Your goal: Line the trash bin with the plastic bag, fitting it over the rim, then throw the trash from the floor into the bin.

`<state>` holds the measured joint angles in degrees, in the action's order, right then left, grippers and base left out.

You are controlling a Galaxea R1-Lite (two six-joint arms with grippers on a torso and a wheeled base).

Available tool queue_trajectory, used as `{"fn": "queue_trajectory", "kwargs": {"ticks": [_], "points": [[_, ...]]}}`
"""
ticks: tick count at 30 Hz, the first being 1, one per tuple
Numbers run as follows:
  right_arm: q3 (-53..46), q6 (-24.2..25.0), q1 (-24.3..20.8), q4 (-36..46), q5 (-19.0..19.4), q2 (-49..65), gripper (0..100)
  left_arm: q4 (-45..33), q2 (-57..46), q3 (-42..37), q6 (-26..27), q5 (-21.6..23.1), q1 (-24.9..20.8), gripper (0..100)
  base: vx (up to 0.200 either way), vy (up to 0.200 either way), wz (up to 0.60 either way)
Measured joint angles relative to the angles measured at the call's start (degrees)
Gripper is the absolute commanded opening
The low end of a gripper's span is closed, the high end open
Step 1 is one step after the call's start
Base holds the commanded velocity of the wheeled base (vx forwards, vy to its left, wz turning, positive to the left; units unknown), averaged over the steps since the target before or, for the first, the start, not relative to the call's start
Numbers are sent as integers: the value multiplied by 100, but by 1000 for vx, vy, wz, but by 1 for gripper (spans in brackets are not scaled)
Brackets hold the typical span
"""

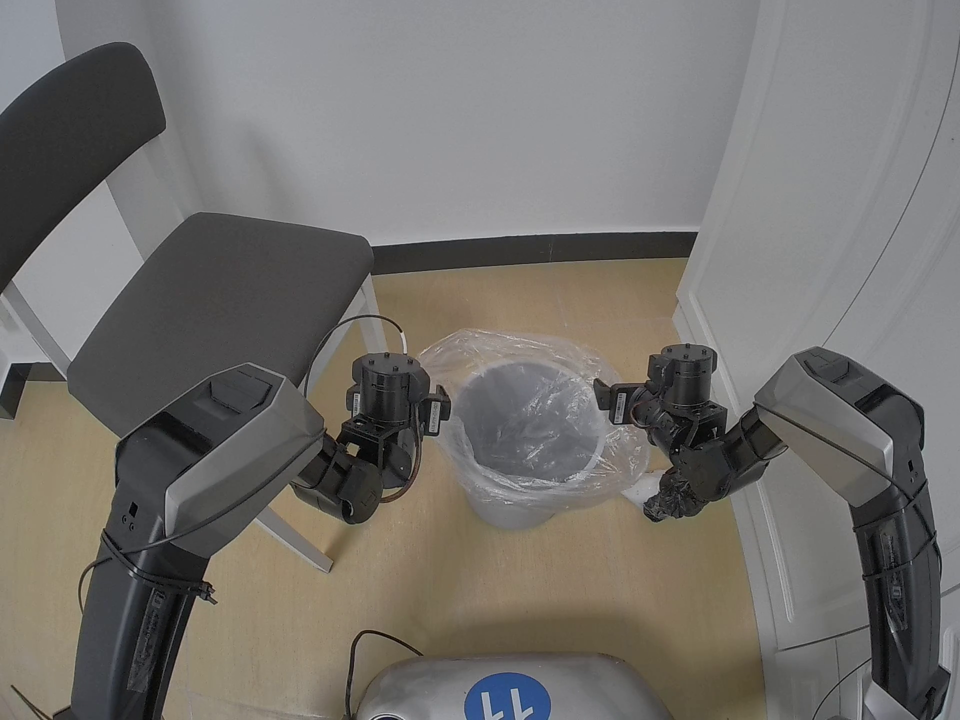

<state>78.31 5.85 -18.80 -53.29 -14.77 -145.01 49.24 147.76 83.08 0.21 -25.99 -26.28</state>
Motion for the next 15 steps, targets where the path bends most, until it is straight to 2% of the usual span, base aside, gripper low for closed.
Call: {"fn": "queue_trajectory", "kwargs": {"ticks": [15], "points": [[1198,-11,273,35,-176,-847,100,-446,130,-11,-2,-118,49,100,0,0,0]]}}
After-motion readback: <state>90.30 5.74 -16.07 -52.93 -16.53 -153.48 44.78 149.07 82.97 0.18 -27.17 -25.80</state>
